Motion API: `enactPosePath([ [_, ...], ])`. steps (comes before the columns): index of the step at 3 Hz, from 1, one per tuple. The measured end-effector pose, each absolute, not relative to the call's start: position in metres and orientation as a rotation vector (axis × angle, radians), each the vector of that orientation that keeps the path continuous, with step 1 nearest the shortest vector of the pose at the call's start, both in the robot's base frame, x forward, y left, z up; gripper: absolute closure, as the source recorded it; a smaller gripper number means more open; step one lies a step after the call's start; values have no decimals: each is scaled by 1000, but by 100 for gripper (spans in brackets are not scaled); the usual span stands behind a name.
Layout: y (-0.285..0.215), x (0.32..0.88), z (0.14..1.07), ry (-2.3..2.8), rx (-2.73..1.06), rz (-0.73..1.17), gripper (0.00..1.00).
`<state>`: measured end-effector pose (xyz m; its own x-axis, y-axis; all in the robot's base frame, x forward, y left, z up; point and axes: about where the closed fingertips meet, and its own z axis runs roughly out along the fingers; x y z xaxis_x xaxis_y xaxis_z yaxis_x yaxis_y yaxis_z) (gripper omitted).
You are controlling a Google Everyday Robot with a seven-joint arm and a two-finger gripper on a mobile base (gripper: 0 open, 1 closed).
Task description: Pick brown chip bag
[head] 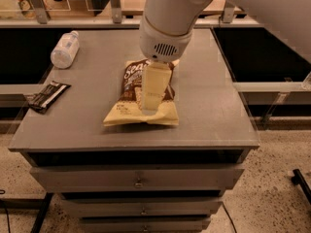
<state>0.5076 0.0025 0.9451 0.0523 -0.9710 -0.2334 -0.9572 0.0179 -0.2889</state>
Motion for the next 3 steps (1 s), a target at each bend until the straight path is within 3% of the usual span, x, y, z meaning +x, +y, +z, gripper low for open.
enactPosePath([
  [3, 27, 522, 907, 2044, -1932, -41, 0],
])
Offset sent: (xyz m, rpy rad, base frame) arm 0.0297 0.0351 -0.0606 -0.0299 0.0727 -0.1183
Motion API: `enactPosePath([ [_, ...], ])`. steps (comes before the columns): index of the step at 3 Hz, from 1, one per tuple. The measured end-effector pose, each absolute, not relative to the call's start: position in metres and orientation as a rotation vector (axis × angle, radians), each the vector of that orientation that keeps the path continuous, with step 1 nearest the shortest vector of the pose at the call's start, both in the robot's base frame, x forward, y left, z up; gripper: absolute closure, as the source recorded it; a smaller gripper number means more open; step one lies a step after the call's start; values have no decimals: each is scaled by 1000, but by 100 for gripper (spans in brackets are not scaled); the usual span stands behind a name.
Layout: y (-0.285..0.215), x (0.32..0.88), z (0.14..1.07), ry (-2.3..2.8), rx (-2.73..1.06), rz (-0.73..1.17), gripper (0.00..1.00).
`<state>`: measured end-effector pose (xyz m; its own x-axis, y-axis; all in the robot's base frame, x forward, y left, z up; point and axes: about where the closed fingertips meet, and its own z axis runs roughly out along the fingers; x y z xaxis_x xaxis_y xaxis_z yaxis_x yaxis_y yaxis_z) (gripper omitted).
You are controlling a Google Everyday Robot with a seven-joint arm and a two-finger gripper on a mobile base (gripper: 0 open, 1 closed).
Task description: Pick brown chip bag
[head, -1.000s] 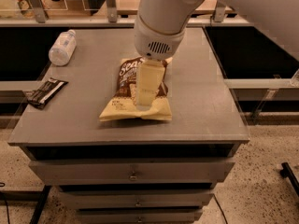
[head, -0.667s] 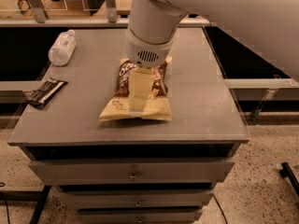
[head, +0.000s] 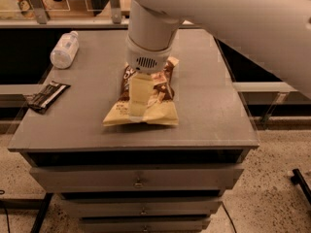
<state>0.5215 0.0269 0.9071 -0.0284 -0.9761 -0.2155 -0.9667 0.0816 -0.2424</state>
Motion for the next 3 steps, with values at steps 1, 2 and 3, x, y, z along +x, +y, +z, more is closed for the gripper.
enactPosePath([
  [1, 24, 528, 907, 2056, -1913, -64, 0],
  [2, 20, 546, 902, 2128, -1871, -141, 0],
  [3, 9, 567, 888, 2239, -1802, -212, 0],
])
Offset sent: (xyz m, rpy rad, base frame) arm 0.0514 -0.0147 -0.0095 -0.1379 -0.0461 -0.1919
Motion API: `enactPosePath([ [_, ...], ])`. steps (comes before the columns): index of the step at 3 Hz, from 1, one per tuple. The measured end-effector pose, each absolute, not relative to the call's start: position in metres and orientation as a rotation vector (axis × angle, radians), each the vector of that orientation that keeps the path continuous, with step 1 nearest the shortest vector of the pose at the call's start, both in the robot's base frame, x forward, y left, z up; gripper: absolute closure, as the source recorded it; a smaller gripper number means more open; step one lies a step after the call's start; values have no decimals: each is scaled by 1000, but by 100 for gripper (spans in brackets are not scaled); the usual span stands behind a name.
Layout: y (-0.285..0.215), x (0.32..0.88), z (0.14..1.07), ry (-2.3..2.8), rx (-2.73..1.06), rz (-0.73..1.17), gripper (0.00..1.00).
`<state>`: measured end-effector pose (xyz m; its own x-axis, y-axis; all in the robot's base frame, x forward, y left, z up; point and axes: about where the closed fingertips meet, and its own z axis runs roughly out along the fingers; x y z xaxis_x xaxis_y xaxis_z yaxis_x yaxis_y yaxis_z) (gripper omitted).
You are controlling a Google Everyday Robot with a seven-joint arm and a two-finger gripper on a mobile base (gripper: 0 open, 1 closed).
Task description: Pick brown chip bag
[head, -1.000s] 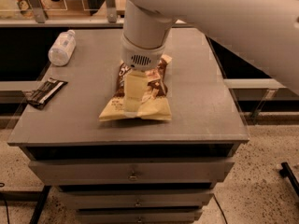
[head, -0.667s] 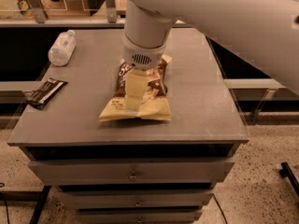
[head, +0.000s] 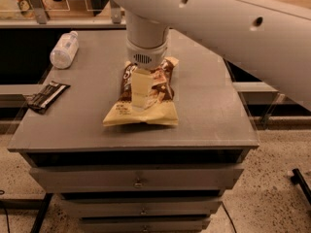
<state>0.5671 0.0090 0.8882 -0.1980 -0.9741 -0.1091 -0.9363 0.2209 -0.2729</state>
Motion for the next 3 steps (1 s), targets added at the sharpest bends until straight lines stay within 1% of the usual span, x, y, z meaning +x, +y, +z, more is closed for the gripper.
enactPosePath([
  [1, -5, 582, 860, 2374, -1737, -229, 0],
  [2, -12, 586, 841, 2442, -1710, -219, 18],
  [3, -13, 589, 835, 2453, -1707, -220, 41],
])
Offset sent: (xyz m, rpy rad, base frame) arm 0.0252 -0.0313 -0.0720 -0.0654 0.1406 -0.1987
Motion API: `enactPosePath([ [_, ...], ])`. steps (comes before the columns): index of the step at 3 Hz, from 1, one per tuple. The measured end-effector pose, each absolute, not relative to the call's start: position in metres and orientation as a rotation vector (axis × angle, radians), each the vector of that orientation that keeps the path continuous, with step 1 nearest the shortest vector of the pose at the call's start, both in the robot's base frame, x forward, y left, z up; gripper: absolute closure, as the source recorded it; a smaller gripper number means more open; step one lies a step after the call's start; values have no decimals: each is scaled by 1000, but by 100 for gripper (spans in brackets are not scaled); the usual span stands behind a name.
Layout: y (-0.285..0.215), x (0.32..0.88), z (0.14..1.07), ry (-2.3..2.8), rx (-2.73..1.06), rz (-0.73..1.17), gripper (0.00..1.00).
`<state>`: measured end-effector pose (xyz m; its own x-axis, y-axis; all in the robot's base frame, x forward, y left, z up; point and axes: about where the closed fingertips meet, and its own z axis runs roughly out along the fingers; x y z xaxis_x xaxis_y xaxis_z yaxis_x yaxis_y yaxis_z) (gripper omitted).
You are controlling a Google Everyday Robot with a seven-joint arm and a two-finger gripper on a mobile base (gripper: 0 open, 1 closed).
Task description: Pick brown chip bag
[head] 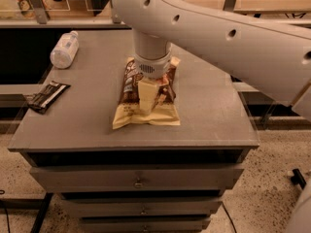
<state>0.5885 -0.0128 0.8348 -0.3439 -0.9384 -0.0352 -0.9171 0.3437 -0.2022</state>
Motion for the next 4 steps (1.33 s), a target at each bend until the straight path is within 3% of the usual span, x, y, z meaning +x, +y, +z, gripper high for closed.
enactPosePath([
  [2, -13, 589, 841, 2452, -1707, -220, 88],
  [3, -16, 588, 865, 2396, -1669, -158, 100],
  [4, -19, 583, 899, 2326, -1634, -125, 100],
])
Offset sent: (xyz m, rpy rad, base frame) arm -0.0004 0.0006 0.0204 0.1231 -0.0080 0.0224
